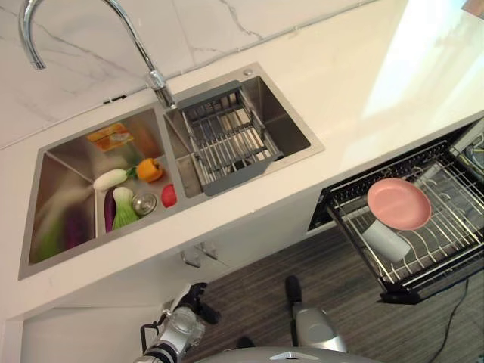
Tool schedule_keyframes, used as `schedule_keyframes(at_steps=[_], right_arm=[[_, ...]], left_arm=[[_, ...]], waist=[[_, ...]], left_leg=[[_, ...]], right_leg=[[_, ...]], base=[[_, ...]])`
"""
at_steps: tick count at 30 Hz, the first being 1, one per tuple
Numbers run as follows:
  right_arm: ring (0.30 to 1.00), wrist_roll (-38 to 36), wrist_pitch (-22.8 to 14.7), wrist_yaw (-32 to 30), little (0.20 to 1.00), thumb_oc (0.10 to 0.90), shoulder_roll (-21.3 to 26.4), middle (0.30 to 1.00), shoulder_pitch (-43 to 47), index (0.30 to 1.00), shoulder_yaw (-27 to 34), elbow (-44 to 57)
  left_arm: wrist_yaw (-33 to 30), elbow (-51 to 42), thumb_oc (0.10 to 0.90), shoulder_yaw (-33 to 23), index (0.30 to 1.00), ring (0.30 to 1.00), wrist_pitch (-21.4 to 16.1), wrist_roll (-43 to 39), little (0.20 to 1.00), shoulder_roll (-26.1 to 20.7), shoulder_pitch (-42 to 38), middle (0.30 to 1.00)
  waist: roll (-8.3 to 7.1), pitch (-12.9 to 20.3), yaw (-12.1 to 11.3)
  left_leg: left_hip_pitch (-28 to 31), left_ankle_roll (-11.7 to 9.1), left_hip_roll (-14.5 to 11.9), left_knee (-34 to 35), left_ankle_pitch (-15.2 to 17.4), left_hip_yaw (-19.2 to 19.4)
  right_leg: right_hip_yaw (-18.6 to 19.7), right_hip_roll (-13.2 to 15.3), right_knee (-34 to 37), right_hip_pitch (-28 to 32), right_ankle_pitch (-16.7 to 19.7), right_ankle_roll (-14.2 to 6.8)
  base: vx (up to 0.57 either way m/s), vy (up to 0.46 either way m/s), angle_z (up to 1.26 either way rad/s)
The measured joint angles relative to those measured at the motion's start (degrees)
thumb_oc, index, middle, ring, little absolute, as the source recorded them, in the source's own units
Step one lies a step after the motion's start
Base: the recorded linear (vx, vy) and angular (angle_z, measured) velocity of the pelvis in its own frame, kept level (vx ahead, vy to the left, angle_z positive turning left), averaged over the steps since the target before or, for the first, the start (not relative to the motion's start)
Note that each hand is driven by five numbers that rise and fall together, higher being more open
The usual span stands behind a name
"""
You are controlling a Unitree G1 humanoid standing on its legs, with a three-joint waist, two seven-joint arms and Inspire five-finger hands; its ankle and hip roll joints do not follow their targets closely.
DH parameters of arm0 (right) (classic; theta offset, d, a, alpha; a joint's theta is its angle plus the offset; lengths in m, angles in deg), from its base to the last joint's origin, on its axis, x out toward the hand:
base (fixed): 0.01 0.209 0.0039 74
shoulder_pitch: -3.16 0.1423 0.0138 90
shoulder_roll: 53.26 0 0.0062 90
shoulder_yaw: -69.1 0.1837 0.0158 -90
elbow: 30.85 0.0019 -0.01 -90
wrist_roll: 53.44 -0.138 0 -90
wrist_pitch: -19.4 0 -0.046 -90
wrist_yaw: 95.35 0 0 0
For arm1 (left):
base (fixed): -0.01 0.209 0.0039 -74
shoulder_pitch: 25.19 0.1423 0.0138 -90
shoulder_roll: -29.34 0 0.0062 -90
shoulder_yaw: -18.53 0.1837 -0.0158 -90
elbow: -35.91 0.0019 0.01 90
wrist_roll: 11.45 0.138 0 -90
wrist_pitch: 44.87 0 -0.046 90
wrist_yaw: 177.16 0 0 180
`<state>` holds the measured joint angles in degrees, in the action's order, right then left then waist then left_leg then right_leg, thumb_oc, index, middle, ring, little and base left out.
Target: Place the dishes in the dishwasher.
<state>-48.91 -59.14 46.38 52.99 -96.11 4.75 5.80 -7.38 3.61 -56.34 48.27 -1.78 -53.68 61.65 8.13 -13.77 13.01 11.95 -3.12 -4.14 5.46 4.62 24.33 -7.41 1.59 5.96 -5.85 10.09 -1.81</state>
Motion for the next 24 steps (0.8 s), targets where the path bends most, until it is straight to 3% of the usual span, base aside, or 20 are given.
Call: schedule_keyframes(at_steps=[7, 9, 13, 14, 16, 18, 20, 21, 22, 24], right_arm=[[0.300, -1.21, -1.46, 5.63, 0.300, 0.400, -1.53, 0.300, 8.18, 0.300, -16.96, -1.88], [0.300, -2.10, -1.10, 6.19, 0.300, 0.400, -1.96, 0.300, 9.32, 0.300, -15.69, -3.27], [0.300, -1.78, -0.02, 7.26, 0.300, 0.400, -1.79, 0.300, 11.34, 0.300, -20.00, -3.43], [0.300, -1.83, 1.34, 7.72, 0.300, 0.400, -1.70, 0.300, 11.36, 0.300, -20.93, -3.46], [0.300, -1.70, 1.60, 8.85, 0.300, 0.400, -0.99, 0.300, 12.27, 0.300, -22.47, -3.33], [0.300, -0.72, 1.55, 9.36, 0.300, 0.400, -0.20, 0.300, 13.03, 0.300, -23.22, -2.20], [0.300, 0.55, 1.57, 9.81, 0.300, 0.400, 0.98, 0.300, 14.88, 0.300, -25.84, -1.89], [0.568, 3.05, 1.14, 10.38, 0.568, 0.579, 2.50, 0.568, 15.46, 0.568, -29.69, -1.91], [0.900, 4.40, 0.41, 10.62, 0.900, 0.800, 2.79, 0.900, 15.91, 0.900, -31.44, -1.63], [0.900, 7.24, -1.91, 11.02, 0.900, 0.800, 2.34, 0.900, 16.87, 0.900, -32.98, -0.23]], left_arm=[[0.72, 0.03, 0.800, 2.00, 0.900, 0.900, 0.00, -0.03, 0.900, 0.81, 1.42, 0.900], [0.73, 0.04, 0.800, 1.94, 0.900, 0.900, -0.05, -0.04, 0.900, 0.84, 1.56, 0.900], [0.47, -0.03, 0.800, 1.70, 0.900, 0.900, -0.07, -1.50, 0.900, 0.93, 3.73, 0.900], [0.12, -0.13, 0.800, 0.98, 0.900, 0.900, -0.50, -2.44, 0.900, 1.51, 4.20, 0.900], [0.27, -0.14, 0.800, 0.49, 0.900, 0.900, -0.47, -3.88, 0.900, 1.32, 5.84, 0.900], [0.07, 0.26, 0.800, -0.14, 0.900, 0.900, -0.50, -4.48, 0.900, 1.45, 5.86, 0.900], [0.16, 2.22, 0.800, -0.95, 0.900, 0.900, -1.60, -4.84, 0.900, 1.74, 5.60, 0.900], [0.15, 3.01, 0.800, -0.86, 0.900, 0.900, -2.61, -4.87, 0.900, 1.71, 5.55, 0.900], [0.06, 3.37, 0.800, -1.07, 0.900, 0.900, -2.74, -5.13, 0.900, 1.58, 5.52, 0.900], [0.20, 3.90, 0.800, -2.50, 0.900, 0.900, -2.81, -5.74, 0.900, 1.41, 5.14, 0.900]], waist=[[1.44, 1.14, -1.86], [1.42, 1.14, -3.46], [1.39, 1.62, -5.90], [1.21, 1.65, -6.51], [1.04, 1.74, -7.88], [1.22, 1.71, -9.38], [0.98, 1.55, -10.07], [1.07, 1.72, -11.30], [0.79, 1.89, -12.47], [-0.29, 3.42, -14.23]], left_leg=[[0.26, -0.11, -0.55, 0.01, -0.25, -1.68], [0.48, -0.75, -0.58, -0.17, -1.01, -3.07], [-0.23, 0.35, -1.33, 0.08, -0.72, -5.74], [-0.63, -0.16, -1.90, 0.06, -0.93, -7.87], [-1.01, 0.27, -2.49, 0.07, -1.74, -9.64], [-1.16, -0.81, -2.55, 0.03, -3.25, -10.12], [-1.79, -2.98, -2.74, 0.03, -4.66, -13.68], [-3.12, -2.97, -3.04, -0.65, -5.06, -14.67], [-3.24, -2.96, -2.97, -0.67, -4.93, -15.65], [-5.29, -2.60, -2.44, -0.56, -4.77, -17.36]], right_leg=[[-2.73, 0.17, 0.00, 0.95, -0.25, 0.41], [-3.24, 0.42, 0.02, 1.73, -0.23, 0.45], [-6.40, 1.15, -0.76, 2.87, -0.62, 0.47], [-8.20, 1.68, -4.64, 2.03, -3.14, 1.78], [-9.98, 1.29, -2.95, 3.40, -3.70, 1.90], [-10.58, 0.99, 0.08, 4.86, -2.04, 2.05], [-13.58, 1.67, 0.13, 6.13, -2.17, 2.09], [-16.61, 2.27, 0.14, 7.55, -2.83, 1.94], [-17.41, 2.50, 0.14, 7.82, -3.01, 1.69], [-19.41, 3.53, 0.15, 7.42, -3.70, 0.59]], base=[[-0.01, -0.023, 0.12], [0.01, -0.055, 0.29], [0.00, -0.058, 0.40], [-0.03, -0.046, 0.82], [-0.04, -0.066, 0.59], [-0.03, -0.073, 0.20], [-0.01, -0.084, 0.74], [-0.02, -0.071, 1.04], [-0.03, -0.053, 0.95], [0.00, -0.070, 0.75]])
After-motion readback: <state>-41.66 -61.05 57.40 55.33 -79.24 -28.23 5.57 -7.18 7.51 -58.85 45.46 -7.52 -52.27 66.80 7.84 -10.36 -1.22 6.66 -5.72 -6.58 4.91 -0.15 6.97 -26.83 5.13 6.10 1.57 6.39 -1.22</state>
